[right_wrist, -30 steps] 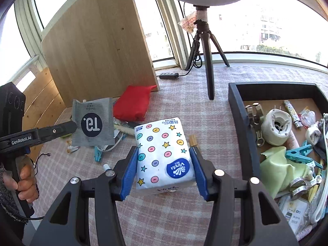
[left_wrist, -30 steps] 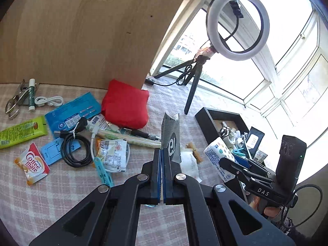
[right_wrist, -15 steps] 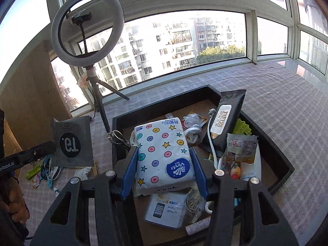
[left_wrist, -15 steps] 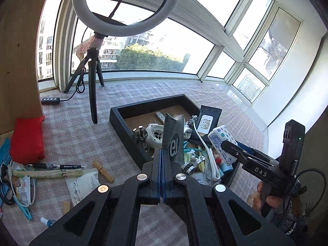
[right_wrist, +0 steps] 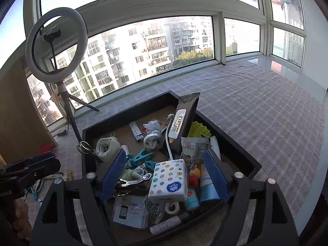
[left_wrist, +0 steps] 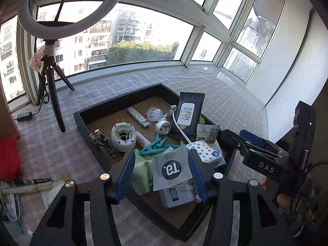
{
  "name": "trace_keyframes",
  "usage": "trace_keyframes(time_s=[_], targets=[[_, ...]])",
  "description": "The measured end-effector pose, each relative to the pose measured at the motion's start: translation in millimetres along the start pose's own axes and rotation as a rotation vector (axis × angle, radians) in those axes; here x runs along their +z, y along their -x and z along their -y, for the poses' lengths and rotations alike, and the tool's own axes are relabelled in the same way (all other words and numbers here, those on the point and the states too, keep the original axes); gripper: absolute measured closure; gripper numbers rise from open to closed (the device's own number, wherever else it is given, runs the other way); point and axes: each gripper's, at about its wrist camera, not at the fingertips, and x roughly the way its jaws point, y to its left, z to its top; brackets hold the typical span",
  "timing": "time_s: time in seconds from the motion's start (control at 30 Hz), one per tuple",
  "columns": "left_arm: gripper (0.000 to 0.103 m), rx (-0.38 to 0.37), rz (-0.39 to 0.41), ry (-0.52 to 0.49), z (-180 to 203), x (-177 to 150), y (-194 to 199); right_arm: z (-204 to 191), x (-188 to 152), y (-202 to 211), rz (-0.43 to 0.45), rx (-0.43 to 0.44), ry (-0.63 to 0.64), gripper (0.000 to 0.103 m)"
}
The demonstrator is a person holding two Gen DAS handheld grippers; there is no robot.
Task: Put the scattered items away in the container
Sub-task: 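Open the right tool over the black tray while the left releases the grey pouch there, then move the right tool to the red fabric pouch and grasp it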
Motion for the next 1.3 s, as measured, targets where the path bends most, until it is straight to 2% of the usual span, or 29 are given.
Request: trace_keyframes(time_s=[0.3, 0.53, 0.77, 0.93, 1.03, 1.13, 1.3], targets=[[0.053, 0.064, 0.003, 0.072, -41, -11, 20, -22, 1, -8, -0.023, 0.067, 0.025, 0.026], [0.051, 0.183, 0.028, 0.146, -109, -31, 59, -72, 0, -22, -0.072, 0.163, 0.099, 0.026], [0.051, 0.385, 0.042, 0.269, -206, -70, 111, -165, -5, -42, -0.13, 0.3, 0.232, 0.025], [0.051, 0.488, 0.039, 0.424, -276, -107, 142, -241, -17, -69, -0.21, 0.42, 0.274, 0.025], [0.053, 0.518, 0.025, 0.457, -299, -122, 147, -288, -25, -90, -0.273, 0.473, 0.281, 0.024], [0.053, 0.511, -0.002, 0.478, -313, -131, 142, -333, -37, -114, -0.349, 0.502, 0.29, 0.024], [0.053, 0.5, -0.023, 0.481, -321, -136, 132, -398, -51, -148, -0.397, 0.476, 0.359, 0.024]])
